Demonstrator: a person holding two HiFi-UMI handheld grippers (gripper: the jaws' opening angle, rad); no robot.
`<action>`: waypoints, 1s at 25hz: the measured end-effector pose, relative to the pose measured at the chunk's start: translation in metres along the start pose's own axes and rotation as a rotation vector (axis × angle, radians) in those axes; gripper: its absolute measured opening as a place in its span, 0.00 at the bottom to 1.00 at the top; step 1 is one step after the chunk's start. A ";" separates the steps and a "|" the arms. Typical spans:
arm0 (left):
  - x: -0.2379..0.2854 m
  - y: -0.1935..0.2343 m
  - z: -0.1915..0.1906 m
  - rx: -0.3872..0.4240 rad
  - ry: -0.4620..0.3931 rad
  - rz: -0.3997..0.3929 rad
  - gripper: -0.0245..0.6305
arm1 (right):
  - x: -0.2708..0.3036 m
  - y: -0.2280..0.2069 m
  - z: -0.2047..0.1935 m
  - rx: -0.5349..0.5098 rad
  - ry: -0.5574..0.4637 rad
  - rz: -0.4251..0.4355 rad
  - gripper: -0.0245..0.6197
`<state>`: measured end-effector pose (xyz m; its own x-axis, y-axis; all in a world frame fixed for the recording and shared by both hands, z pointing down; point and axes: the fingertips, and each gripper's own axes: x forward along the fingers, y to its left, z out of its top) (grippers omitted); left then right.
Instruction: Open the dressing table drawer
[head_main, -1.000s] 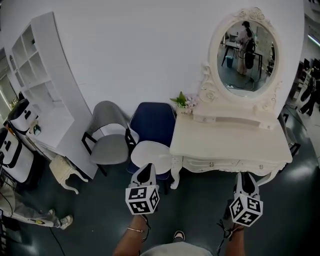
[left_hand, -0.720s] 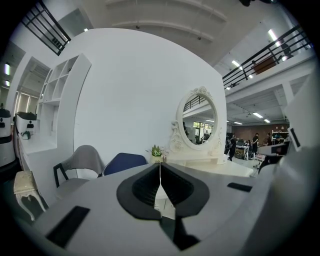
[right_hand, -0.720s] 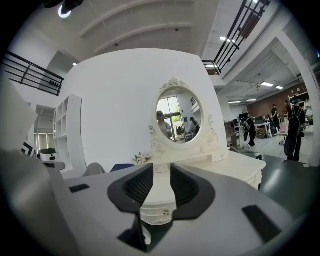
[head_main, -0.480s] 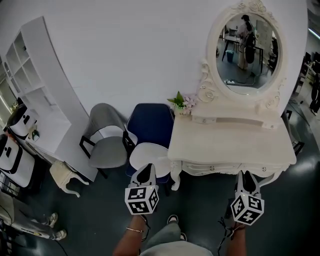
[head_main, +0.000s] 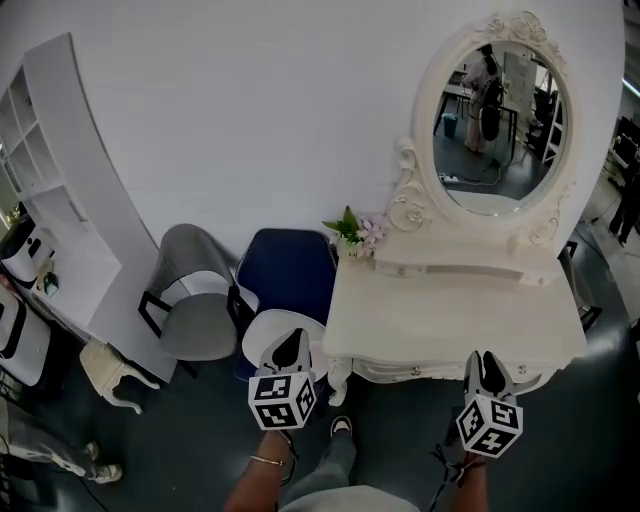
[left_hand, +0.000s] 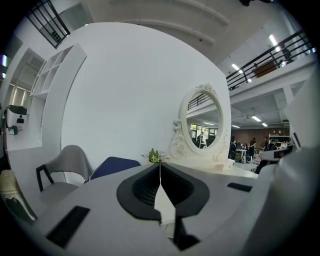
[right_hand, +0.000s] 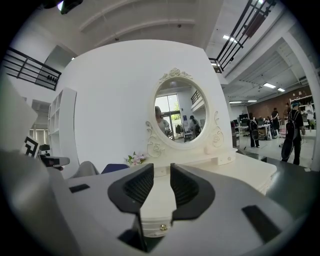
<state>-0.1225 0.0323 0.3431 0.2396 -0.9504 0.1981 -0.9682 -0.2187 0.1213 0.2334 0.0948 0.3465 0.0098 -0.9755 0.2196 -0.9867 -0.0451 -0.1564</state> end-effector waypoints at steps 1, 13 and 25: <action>0.010 0.002 0.003 -0.003 -0.003 -0.002 0.07 | 0.009 0.000 0.005 0.000 -0.005 -0.002 0.21; 0.124 0.034 0.046 0.015 -0.005 -0.019 0.07 | 0.126 0.016 0.042 0.023 -0.023 -0.008 0.21; 0.220 0.055 0.060 0.012 0.019 -0.065 0.07 | 0.201 0.022 0.056 0.021 -0.021 -0.055 0.21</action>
<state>-0.1277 -0.2017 0.3352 0.3035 -0.9297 0.2088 -0.9512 -0.2830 0.1229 0.2225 -0.1142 0.3328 0.0680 -0.9757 0.2084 -0.9809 -0.1036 -0.1649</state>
